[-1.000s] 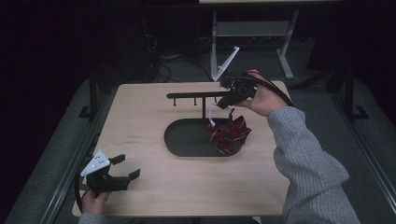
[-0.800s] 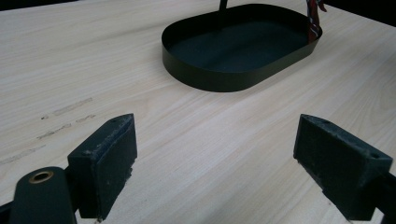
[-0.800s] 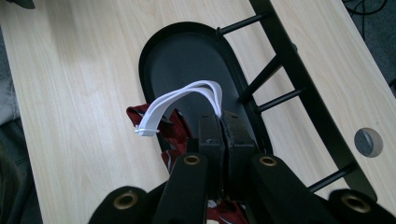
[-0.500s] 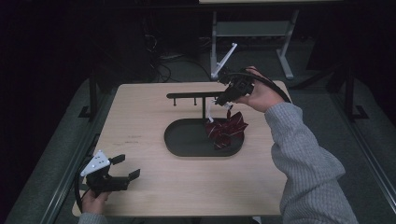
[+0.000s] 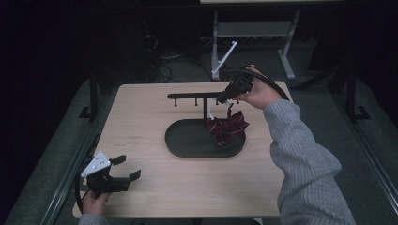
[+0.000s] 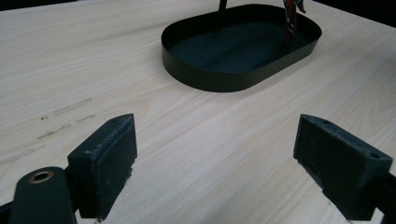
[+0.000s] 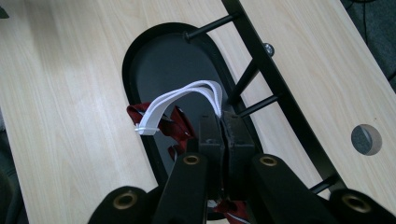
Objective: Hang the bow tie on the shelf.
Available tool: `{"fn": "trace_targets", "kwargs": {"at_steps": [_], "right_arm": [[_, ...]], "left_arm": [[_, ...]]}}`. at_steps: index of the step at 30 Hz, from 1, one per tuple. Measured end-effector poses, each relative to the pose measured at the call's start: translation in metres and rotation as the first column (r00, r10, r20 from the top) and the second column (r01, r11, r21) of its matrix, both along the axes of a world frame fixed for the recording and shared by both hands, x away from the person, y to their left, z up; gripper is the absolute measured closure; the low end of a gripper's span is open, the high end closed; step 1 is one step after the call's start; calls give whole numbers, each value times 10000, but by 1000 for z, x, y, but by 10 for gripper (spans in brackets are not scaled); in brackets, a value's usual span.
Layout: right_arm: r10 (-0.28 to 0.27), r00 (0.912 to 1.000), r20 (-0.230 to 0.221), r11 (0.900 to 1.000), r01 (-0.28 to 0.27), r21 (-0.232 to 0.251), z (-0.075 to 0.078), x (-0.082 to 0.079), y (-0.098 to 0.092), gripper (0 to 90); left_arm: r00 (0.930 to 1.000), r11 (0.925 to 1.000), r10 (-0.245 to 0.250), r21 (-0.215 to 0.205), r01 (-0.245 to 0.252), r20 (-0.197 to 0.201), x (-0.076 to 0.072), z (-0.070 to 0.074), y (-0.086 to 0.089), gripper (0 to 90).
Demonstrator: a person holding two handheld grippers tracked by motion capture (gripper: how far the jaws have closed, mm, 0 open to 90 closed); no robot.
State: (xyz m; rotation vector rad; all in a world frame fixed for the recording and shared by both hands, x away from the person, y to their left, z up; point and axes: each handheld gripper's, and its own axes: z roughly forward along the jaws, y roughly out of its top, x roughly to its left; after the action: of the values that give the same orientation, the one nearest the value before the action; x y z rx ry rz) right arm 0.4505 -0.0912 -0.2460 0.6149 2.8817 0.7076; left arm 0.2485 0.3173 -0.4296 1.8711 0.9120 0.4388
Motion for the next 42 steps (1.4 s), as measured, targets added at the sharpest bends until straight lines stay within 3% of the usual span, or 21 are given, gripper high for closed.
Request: {"fn": "trace_targets", "kwargs": {"at_steps": [10,21,42], "right_arm": [[-244,9993,-290,9997,242,-68,-9,12,0,872],[-532,9982,-292,9984,527,-181,-12,23,0,871],[-1030,9937,-432,9940,1012,-422,-24,33,-5,856]], "left_arm": [[10000,10000,-29,-24,29,22,0,0,-1,131],[10000,10000,-36,-25,36,11,0,0,-1,131],[9999,9999,-108,58,109,-38,0,0,-1,131]]}}
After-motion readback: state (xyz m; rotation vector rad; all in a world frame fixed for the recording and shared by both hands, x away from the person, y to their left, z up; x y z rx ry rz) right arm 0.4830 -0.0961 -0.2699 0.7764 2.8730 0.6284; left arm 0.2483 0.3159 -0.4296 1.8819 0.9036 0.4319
